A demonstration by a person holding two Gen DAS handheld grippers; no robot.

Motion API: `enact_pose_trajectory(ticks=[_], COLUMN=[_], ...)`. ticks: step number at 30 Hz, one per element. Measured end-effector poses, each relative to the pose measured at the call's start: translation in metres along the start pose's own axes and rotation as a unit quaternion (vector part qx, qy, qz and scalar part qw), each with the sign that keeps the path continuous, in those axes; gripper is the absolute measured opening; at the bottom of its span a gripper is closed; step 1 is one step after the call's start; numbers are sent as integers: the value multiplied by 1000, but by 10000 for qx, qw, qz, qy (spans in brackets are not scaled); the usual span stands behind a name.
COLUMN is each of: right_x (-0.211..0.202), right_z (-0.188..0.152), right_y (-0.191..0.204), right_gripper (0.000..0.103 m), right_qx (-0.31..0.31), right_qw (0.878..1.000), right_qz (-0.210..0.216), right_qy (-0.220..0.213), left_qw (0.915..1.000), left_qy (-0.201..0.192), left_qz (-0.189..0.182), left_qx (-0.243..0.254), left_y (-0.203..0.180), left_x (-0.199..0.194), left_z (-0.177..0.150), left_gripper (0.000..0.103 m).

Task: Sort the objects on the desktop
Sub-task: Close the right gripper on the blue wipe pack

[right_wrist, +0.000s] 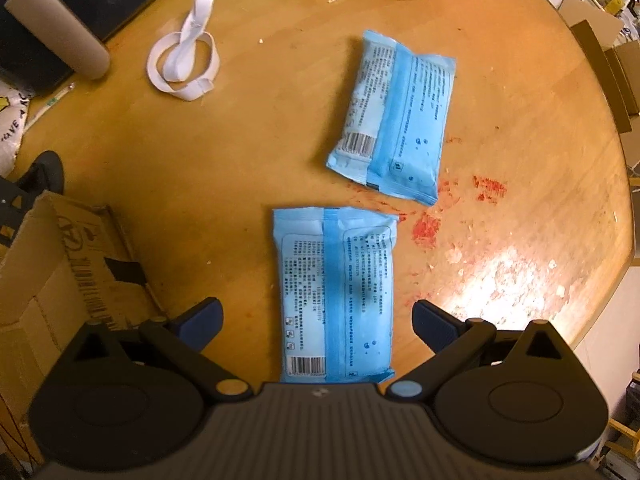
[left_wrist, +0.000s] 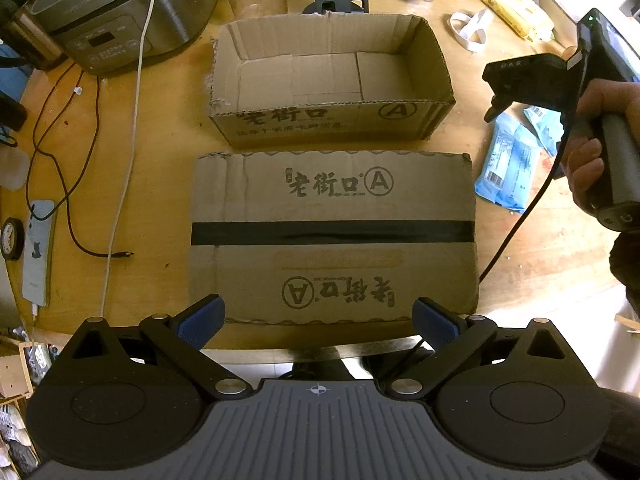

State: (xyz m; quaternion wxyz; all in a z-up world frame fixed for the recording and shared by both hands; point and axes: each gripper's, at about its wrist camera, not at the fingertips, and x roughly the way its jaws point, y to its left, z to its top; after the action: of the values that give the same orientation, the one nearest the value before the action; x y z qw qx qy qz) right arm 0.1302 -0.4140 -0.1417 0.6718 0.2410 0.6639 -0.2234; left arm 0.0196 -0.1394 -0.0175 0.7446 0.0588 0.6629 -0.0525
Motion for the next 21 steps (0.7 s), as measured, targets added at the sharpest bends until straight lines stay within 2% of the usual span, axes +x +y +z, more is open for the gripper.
enact_pose_trajectory(ticks=[12,21], right_x=[23,38], right_z=[1,-2], right_y=[-4,-2], right_gripper=[103,103], right_qx=[280,176], right_qw=[9996,9998], right_qz=[-5,-100], right_qy=[84,-37], left_qw=[10000,9999], left_qy=[28,53], left_qz=[15,38], left_qx=[-65,-120], left_y=[4,7], left_x=[1,2], left_z=[1,0], left_gripper=[103,103])
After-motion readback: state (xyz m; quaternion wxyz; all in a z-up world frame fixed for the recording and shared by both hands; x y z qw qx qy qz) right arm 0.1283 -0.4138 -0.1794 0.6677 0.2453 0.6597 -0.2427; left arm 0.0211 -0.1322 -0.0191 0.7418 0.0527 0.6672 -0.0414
